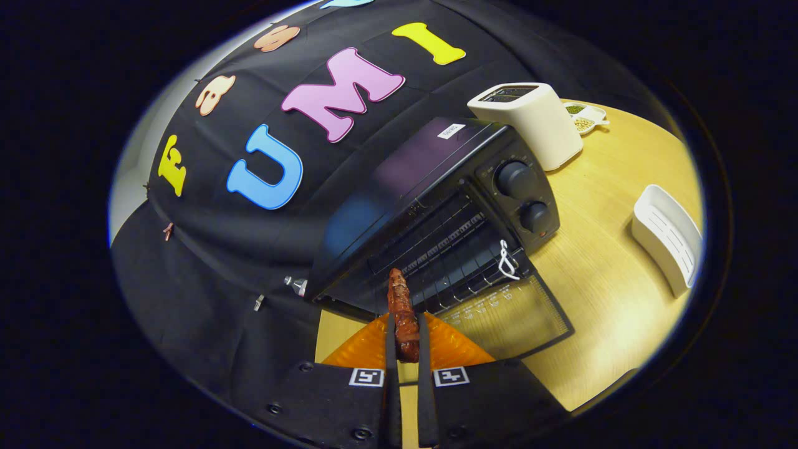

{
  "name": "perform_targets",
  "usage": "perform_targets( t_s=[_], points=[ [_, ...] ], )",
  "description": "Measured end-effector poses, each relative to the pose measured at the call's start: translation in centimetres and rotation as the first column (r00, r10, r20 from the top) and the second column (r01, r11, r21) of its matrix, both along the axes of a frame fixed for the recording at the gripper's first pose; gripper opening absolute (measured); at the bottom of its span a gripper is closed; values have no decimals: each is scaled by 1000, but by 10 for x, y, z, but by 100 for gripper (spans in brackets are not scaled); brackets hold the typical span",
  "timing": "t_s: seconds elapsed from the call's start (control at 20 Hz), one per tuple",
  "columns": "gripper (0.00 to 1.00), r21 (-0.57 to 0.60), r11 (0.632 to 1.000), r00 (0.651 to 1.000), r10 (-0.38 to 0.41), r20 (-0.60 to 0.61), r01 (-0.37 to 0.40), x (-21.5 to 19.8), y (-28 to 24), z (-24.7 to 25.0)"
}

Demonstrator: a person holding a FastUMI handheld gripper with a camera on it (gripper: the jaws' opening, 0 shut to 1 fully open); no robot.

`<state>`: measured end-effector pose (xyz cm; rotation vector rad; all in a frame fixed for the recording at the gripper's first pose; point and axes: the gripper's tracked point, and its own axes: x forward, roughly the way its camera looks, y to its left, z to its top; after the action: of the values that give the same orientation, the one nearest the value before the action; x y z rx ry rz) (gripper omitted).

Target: Open the toaster oven, put the food inside, and close the toaster oven door.

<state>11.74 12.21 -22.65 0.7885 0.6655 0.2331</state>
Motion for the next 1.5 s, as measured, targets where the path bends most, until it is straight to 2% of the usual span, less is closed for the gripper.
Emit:
perform_targets(
  t_s=[0.3,0.5,0.65,0.75,0.85,0.9,1.05,1.1,1.3,1.5],
  points=[
    [14,53,994,995,-94,35,92,50,21,-25],
    [14,36,990,989,-140,50,138,73,23,-42],
    [16,22,990,989,-139,53,138,74,28,-47],
    [20,-40,992,990,-120,77,124,72,23,-46],
    [40,-111,990,992,-80,100,91,69,16,-46],
    [65,-128,989,993,-54,106,68,67,14,-45],
    [88,-186,982,993,56,102,-37,50,15,-43],
    [99,-224,972,991,92,97,-68,41,13,-44],
    [98,-377,906,968,240,77,-195,-1,8,-40],
    [98,-546,801,956,295,1,-246,-34,-19,-42]
  ],
)
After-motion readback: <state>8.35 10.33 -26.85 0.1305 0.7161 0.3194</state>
